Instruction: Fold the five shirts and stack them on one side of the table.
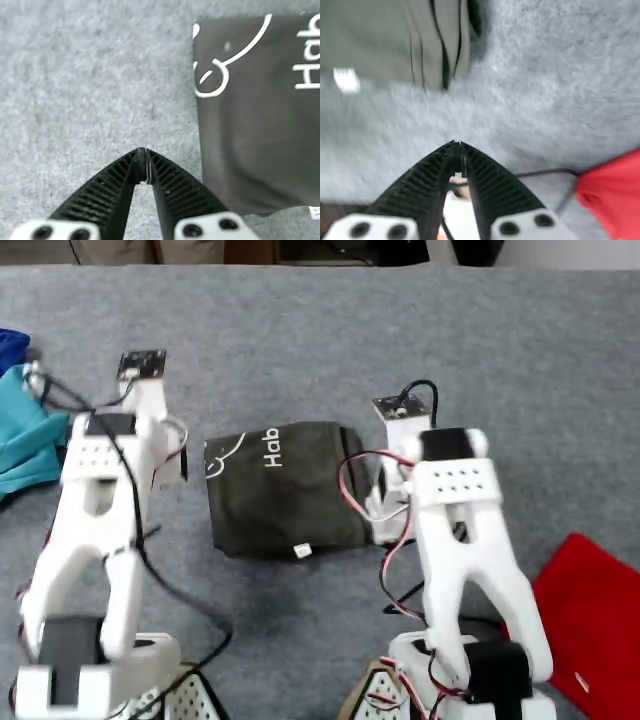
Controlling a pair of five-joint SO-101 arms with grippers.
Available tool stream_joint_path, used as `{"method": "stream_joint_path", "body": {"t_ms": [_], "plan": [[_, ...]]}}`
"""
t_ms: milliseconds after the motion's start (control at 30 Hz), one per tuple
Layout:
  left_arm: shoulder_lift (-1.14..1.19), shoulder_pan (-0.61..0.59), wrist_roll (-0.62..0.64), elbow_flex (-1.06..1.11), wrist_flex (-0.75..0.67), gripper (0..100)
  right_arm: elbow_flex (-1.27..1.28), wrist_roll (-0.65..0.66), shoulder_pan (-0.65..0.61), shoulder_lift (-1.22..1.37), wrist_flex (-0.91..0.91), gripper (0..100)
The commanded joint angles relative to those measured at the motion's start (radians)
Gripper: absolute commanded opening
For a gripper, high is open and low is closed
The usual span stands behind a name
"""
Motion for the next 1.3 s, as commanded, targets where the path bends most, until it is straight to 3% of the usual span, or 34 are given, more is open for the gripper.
{"method": "stream_joint_path", "body": {"t_ms": [0, 167, 367, 700, 967, 1267], "plan": [[-0.139, -0.025, 0.003, 0.127, -0.081, 2, 0.024, -0.201, -0.097, 0.073, -0.126, 8.0], [-0.154, -0.080, -0.002, 0.173, -0.106, 2, 0.024, -0.436, -0.179, 0.180, -0.244, 25.1], [-0.154, -0.114, -0.003, 0.175, -0.106, 2, 0.008, -0.600, -0.231, 0.186, -0.325, 32.6], [-0.154, -0.110, -0.003, 0.175, -0.106, 2, 0.025, -0.822, -0.229, 0.193, -0.494, 34.0], [-0.154, -0.110, -0.003, 0.175, -0.106, 2, 0.222, -0.916, -0.232, 0.191, -0.787, 33.7], [-0.154, -0.110, -0.002, 0.175, -0.106, 2, 0.246, -0.957, -0.232, 0.193, -0.825, 33.5]]}}
